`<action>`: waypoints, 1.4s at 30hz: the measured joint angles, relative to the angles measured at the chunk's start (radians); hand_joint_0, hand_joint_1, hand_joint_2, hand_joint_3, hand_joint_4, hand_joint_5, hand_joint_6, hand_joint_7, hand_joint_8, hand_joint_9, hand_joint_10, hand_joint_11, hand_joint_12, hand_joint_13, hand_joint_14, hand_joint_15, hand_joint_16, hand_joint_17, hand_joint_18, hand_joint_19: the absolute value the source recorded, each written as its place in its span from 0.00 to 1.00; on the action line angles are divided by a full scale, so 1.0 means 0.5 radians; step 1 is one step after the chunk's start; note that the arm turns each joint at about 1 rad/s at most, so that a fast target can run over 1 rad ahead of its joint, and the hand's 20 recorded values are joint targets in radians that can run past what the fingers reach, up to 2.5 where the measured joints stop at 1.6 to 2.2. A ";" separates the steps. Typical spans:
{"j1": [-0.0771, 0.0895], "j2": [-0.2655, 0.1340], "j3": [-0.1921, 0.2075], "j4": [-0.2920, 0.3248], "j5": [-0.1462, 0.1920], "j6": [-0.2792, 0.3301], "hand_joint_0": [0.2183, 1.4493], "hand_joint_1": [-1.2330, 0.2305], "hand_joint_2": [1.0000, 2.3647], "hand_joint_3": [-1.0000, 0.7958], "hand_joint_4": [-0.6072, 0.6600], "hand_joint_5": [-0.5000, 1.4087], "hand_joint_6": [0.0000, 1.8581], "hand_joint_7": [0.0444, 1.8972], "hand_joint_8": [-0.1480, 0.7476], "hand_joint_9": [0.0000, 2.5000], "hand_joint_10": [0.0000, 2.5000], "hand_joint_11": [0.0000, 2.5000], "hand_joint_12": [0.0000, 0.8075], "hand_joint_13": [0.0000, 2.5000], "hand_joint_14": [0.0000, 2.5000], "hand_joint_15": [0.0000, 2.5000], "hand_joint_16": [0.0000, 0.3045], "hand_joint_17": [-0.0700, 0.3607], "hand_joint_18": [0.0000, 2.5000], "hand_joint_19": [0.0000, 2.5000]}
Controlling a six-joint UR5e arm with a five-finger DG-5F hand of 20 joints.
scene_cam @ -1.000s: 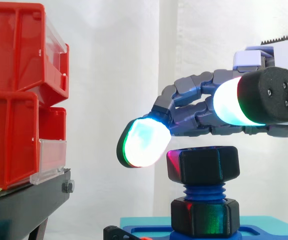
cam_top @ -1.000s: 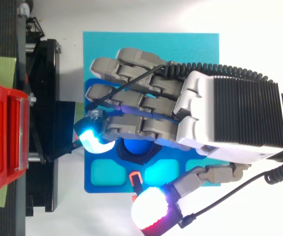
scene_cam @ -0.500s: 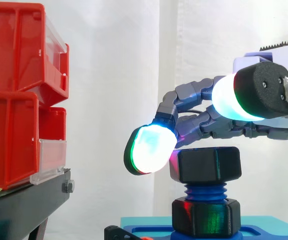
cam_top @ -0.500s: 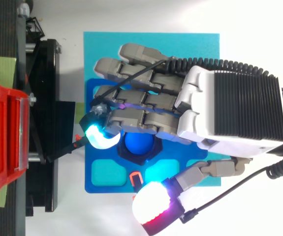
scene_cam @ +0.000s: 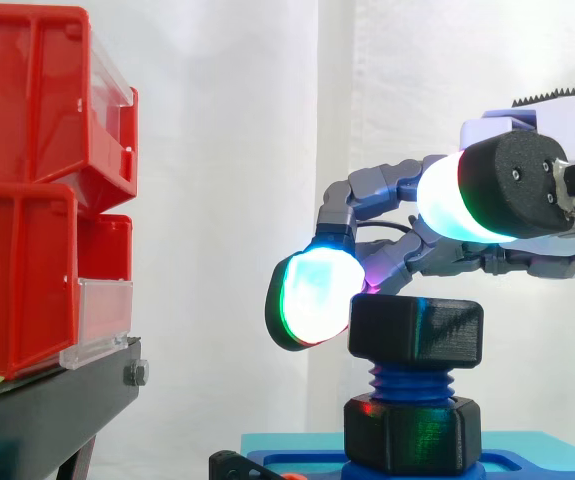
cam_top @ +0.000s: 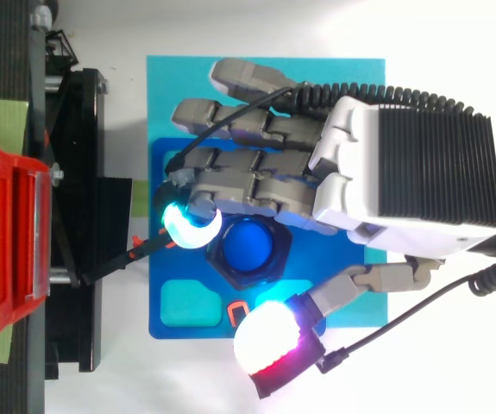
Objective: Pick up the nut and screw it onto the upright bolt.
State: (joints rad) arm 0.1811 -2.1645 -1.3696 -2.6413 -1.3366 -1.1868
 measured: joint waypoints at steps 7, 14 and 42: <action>-0.023 0.001 0.004 0.006 -0.044 -0.001 0.17 0.64 0.00 0.28 0.66 0.25 0.28 0.72 0.52 0.32 0.00 0.00 0.34 0.15 0.00 0.00 0.09 0.31 0.01 0.00; -0.041 0.001 0.005 0.007 -0.067 -0.002 0.17 0.65 0.00 0.28 0.65 0.26 0.28 0.72 0.51 0.35 0.00 0.00 0.34 0.16 0.00 0.00 0.09 0.31 0.02 0.00; -0.101 0.014 0.040 -0.076 -0.135 -0.024 0.19 0.61 0.00 0.28 0.55 0.30 0.27 0.74 0.45 0.48 0.00 0.00 0.31 0.25 0.00 0.00 0.07 0.27 0.10 0.00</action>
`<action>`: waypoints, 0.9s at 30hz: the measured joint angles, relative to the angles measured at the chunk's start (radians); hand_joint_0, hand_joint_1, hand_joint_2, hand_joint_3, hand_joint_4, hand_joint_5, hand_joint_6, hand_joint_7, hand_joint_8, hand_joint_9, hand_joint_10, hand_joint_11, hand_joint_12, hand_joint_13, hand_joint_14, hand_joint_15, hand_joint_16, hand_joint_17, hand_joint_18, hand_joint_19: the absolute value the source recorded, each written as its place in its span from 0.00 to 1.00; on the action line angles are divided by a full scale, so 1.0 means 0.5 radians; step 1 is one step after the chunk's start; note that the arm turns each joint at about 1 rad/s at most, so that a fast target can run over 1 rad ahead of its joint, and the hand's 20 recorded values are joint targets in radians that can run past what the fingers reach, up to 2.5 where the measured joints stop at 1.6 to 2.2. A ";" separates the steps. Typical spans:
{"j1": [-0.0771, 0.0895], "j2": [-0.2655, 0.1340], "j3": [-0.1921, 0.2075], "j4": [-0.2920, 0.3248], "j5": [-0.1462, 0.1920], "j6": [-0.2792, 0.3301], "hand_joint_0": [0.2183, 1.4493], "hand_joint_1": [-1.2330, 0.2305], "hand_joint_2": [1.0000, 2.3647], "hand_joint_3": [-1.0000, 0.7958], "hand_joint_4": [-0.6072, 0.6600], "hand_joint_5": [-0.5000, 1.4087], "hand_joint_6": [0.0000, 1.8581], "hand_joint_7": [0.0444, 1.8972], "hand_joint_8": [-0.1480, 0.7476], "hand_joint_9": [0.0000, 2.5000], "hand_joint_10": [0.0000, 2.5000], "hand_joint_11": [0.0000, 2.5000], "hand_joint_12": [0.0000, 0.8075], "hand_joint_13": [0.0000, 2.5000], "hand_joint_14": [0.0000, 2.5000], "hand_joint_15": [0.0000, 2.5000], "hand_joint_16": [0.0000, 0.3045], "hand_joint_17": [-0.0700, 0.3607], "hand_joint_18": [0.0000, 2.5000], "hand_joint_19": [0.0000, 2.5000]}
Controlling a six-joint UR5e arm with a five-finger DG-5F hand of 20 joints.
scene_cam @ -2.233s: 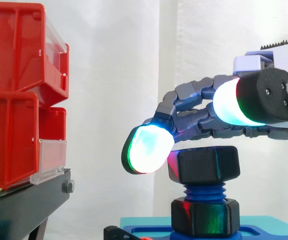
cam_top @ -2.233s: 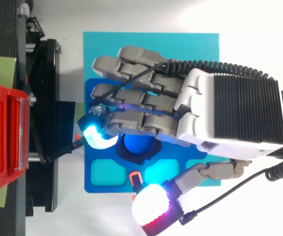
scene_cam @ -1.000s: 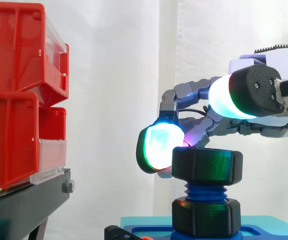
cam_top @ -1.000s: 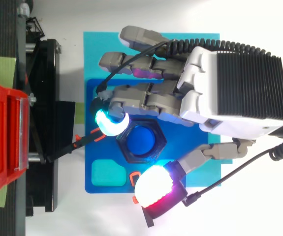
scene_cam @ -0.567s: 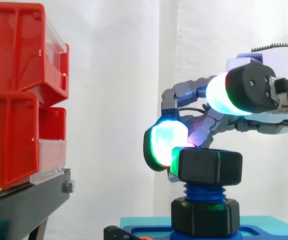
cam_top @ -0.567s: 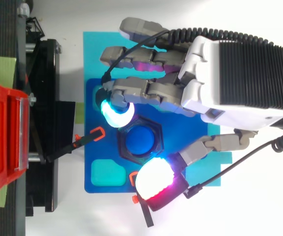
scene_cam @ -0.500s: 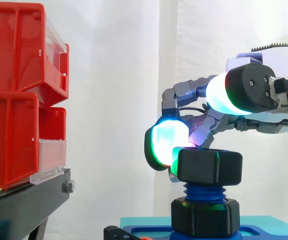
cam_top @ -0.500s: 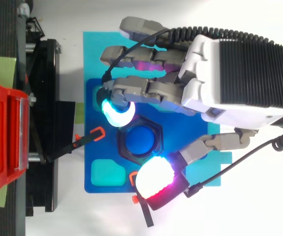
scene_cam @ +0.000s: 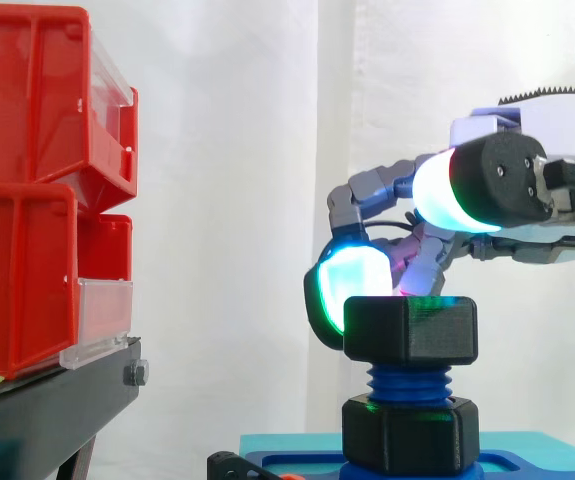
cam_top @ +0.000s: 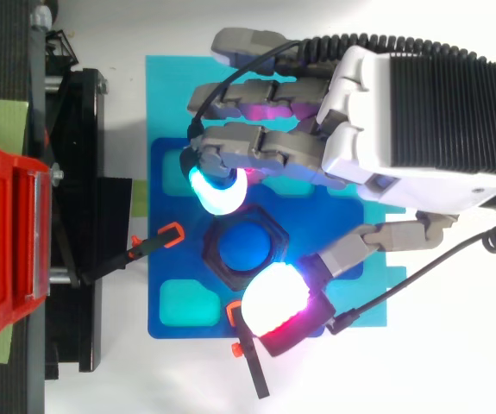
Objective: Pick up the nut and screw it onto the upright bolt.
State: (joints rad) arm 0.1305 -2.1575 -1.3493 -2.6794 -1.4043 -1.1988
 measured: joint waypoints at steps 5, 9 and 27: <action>-0.007 0.001 0.027 -0.106 -0.002 -0.003 0.19 0.60 0.00 0.28 0.54 0.30 0.27 0.74 0.43 0.51 0.00 0.00 0.30 0.26 0.00 0.00 0.06 0.27 0.11 0.00; -0.016 0.002 0.058 -0.199 0.001 -0.005 0.20 0.60 0.00 0.28 0.53 0.31 0.27 0.74 0.41 0.54 0.00 0.00 0.29 0.28 0.00 0.00 0.06 0.26 0.14 0.00; -0.038 0.025 0.144 -0.445 0.008 -0.016 0.20 0.60 0.00 0.28 0.50 0.32 0.27 0.77 0.35 0.69 0.00 0.02 0.21 0.41 0.00 0.00 0.05 0.24 0.30 0.00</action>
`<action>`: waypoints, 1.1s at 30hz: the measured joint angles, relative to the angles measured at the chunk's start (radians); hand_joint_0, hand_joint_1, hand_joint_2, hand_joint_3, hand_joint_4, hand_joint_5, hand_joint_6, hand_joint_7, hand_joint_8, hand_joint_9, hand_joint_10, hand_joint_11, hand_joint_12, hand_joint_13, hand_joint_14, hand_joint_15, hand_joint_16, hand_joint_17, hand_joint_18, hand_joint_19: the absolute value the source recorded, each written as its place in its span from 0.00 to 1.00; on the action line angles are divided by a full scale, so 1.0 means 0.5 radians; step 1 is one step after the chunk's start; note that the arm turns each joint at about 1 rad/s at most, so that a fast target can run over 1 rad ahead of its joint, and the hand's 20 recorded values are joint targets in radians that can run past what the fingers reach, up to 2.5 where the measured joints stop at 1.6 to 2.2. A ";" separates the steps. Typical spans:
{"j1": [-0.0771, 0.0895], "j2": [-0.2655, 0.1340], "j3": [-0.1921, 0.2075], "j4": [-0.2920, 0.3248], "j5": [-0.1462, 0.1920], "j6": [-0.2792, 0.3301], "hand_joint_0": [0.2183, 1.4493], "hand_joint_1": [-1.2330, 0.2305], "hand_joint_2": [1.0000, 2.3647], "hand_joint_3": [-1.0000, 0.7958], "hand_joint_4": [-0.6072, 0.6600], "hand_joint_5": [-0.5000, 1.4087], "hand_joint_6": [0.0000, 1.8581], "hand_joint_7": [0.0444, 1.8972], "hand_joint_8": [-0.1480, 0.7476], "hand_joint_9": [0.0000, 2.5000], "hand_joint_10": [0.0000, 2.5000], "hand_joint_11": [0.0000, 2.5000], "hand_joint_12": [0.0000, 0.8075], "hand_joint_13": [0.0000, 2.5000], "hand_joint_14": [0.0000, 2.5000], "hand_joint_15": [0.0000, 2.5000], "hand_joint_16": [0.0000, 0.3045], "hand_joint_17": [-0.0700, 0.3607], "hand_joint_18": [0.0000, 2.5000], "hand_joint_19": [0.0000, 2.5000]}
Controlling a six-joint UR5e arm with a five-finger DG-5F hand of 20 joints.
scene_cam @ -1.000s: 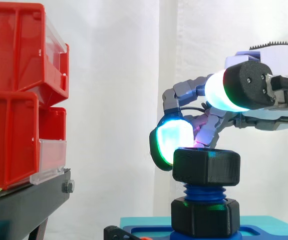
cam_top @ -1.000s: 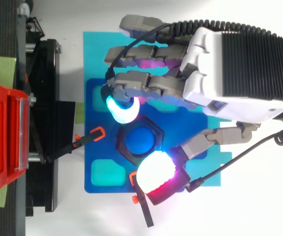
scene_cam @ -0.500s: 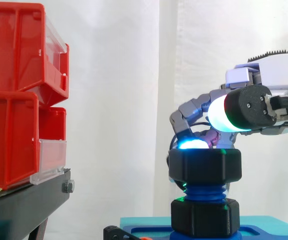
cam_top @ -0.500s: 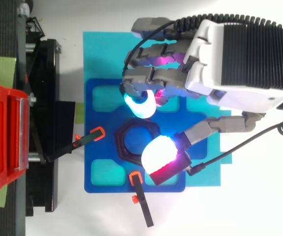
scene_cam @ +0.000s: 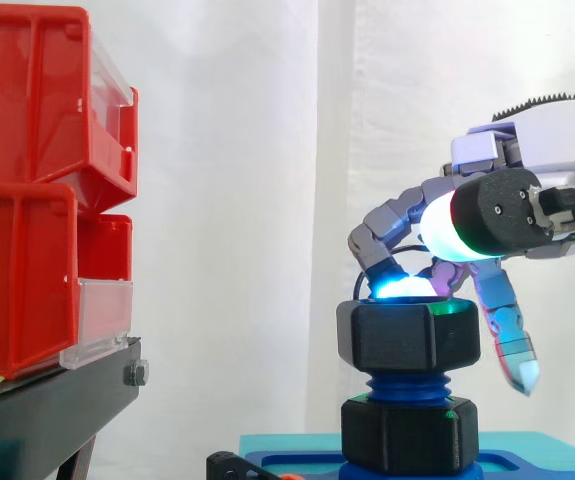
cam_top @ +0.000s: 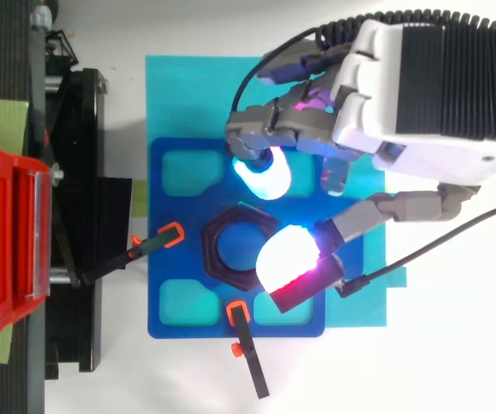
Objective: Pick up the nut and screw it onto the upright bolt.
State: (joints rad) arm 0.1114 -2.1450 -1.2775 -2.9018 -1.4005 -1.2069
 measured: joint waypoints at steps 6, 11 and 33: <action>-0.009 0.052 0.001 -0.034 -0.005 -0.054 0.19 0.62 0.00 0.28 0.58 0.29 0.27 0.69 0.45 0.61 0.00 0.04 0.31 0.38 0.00 0.00 0.07 0.28 0.25 0.00; -0.027 0.109 0.004 -0.035 -0.008 -0.074 0.19 0.63 0.00 0.28 0.63 0.25 0.27 0.59 0.48 0.57 0.00 0.06 0.38 0.36 0.00 0.01 0.10 0.33 0.24 0.01; -0.006 -0.020 0.051 0.401 -0.086 -0.082 0.16 0.61 0.00 0.28 0.59 0.18 0.27 0.33 0.46 0.24 0.00 0.00 0.47 0.11 0.00 0.00 0.16 0.42 0.01 0.02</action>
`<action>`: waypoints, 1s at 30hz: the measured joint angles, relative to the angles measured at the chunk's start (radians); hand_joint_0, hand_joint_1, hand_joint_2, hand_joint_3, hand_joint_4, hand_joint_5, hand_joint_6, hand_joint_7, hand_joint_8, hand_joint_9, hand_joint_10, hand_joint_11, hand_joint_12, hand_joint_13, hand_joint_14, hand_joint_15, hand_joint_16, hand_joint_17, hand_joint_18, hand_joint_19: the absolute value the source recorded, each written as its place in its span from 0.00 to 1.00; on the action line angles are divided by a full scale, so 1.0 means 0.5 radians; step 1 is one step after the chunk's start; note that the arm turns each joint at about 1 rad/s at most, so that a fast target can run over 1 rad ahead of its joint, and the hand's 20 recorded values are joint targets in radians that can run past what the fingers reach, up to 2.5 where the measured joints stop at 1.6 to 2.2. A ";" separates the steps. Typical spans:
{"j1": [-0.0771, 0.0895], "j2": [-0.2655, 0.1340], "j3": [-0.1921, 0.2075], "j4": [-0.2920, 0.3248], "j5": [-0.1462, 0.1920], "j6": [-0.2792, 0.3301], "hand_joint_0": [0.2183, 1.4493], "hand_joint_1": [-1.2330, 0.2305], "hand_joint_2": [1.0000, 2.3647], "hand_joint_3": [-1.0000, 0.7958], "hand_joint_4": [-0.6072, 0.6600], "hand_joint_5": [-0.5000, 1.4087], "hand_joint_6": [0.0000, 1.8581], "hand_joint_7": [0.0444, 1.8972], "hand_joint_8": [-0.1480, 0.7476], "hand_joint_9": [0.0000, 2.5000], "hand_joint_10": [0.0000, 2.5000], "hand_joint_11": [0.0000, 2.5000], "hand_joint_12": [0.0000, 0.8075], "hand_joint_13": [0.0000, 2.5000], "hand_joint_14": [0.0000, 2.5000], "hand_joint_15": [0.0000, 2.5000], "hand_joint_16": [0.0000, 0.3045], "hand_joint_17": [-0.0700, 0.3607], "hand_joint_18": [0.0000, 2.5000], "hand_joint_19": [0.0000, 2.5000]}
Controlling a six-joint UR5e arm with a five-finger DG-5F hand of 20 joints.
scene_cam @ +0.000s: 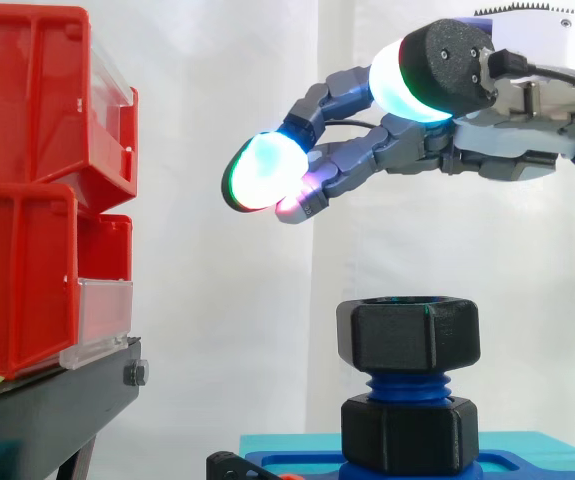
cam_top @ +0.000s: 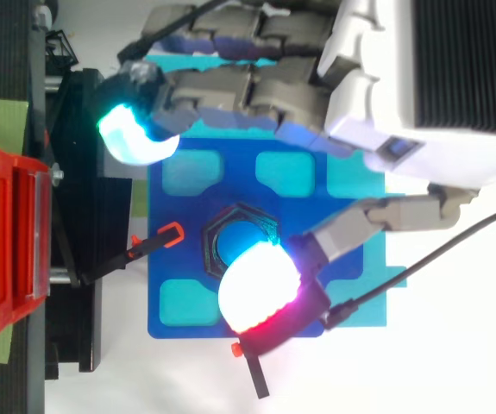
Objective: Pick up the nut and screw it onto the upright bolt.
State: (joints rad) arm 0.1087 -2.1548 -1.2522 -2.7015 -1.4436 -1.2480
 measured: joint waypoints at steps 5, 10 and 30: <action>0.044 -0.011 -0.003 0.009 0.008 0.009 0.16 0.60 0.00 0.28 0.59 0.18 0.27 0.34 0.46 0.24 0.00 0.00 0.47 0.11 0.00 0.00 0.16 0.42 0.00 0.02; 0.094 -0.013 -0.058 0.008 0.049 0.046 0.16 0.60 0.00 0.28 0.60 0.18 0.27 0.35 0.47 0.24 0.00 0.00 0.47 0.12 0.00 0.00 0.16 0.42 0.00 0.03; 0.159 -0.013 -0.192 0.041 0.084 0.153 0.16 0.60 0.00 0.28 0.62 0.19 0.27 0.39 0.48 0.26 0.00 0.00 0.47 0.13 0.00 0.00 0.16 0.42 0.01 0.03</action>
State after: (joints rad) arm 0.1882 -2.1614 -1.3480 -2.6810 -1.4015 -1.1717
